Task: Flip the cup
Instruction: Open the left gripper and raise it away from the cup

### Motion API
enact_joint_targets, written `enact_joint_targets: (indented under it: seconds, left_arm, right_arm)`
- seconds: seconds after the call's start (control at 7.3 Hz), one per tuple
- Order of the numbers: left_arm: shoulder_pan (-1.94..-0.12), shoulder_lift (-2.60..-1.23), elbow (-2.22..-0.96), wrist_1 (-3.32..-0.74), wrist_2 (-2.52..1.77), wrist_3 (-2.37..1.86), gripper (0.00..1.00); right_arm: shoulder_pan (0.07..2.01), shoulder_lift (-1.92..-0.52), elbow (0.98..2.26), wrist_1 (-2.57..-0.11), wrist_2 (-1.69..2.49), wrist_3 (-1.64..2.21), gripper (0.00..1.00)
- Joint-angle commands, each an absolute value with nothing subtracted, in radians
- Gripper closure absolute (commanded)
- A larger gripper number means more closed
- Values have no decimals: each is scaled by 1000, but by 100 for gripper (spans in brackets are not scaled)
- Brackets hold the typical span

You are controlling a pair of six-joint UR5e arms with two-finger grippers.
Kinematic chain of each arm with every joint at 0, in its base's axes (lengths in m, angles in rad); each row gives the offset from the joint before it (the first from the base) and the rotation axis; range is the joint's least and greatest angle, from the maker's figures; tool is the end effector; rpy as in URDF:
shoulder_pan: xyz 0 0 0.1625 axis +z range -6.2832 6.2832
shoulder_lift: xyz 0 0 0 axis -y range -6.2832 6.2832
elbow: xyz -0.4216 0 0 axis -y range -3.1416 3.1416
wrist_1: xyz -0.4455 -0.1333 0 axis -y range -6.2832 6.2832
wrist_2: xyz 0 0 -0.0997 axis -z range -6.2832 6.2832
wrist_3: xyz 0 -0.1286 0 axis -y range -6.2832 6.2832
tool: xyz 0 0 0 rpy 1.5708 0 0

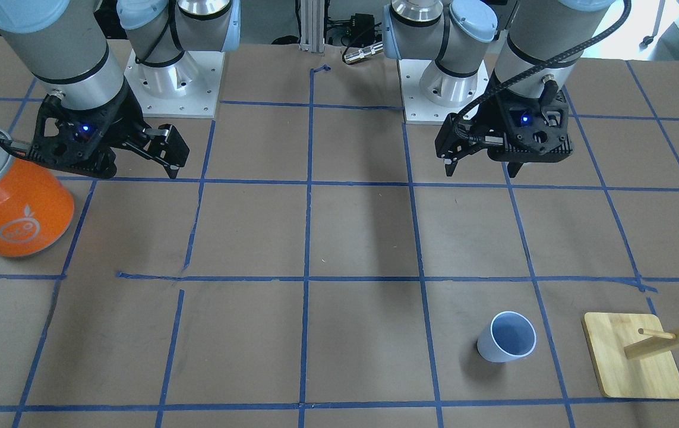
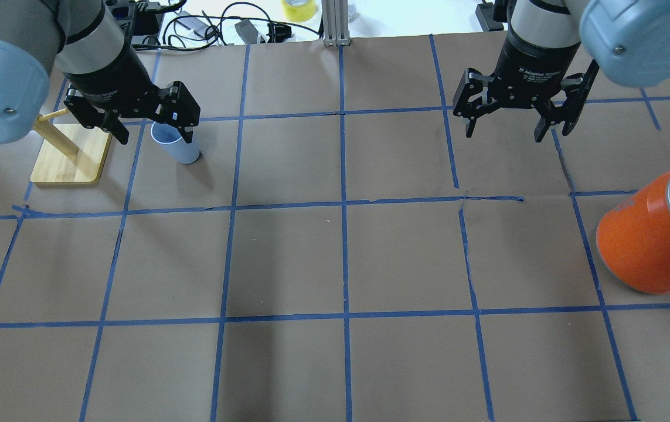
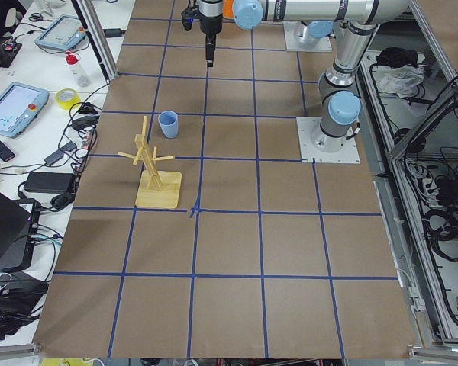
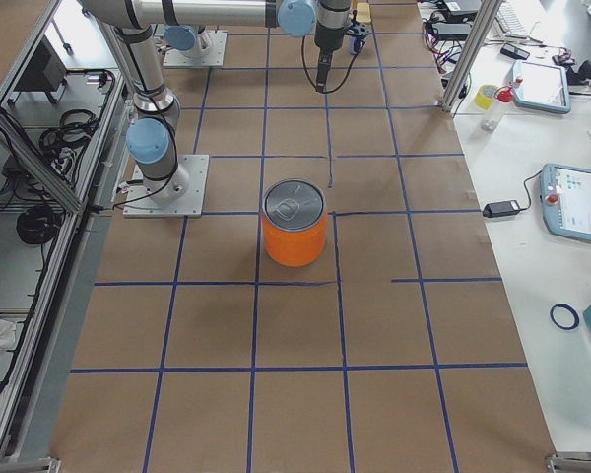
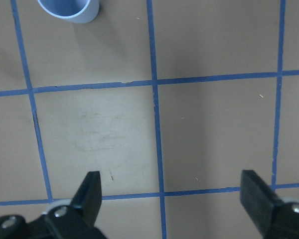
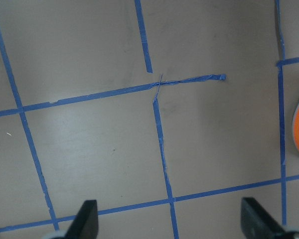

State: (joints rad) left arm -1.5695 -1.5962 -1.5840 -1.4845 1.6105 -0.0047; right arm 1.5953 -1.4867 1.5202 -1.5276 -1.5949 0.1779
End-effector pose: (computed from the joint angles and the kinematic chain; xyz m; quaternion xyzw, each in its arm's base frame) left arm -0.1275 -0.5618 0.4432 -0.0035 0.9995 -0.0239 0.0198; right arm 0.1441 -0.5669 0.4319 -0.0761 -0.9963 -0.0369 0.0159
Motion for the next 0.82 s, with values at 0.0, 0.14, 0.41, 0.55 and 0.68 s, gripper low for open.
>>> enact_joint_targets:
  seconds: [0.0, 0.14, 0.41, 0.55, 0.68]
  left_arm:
    - [-1571, -1601, -1586, -1474, 1606, -15, 0]
    - [-1574, -1601, -1588, -1477, 1603, -15, 0]
    - [-1574, -1591, -1618, -1476, 1605, -17, 0]
    - [-1574, -1589, -1620, -1476, 1605, -17, 0]
    - [-1574, -1589, -1620, -1476, 1605, -17, 0]
  right_arm:
    - [1595, -1485, 1517, -1548, -1595, 50, 0]
    - [1595, -1485, 1506, -1584, -1594, 49, 0]
    - [1595, -1486, 1505, -1653, -1592, 40, 0]
    - [1595, -1489, 1509, -1654, -1592, 40, 0]
    - [1595, -1491, 1511, -1651, -1589, 40, 0]
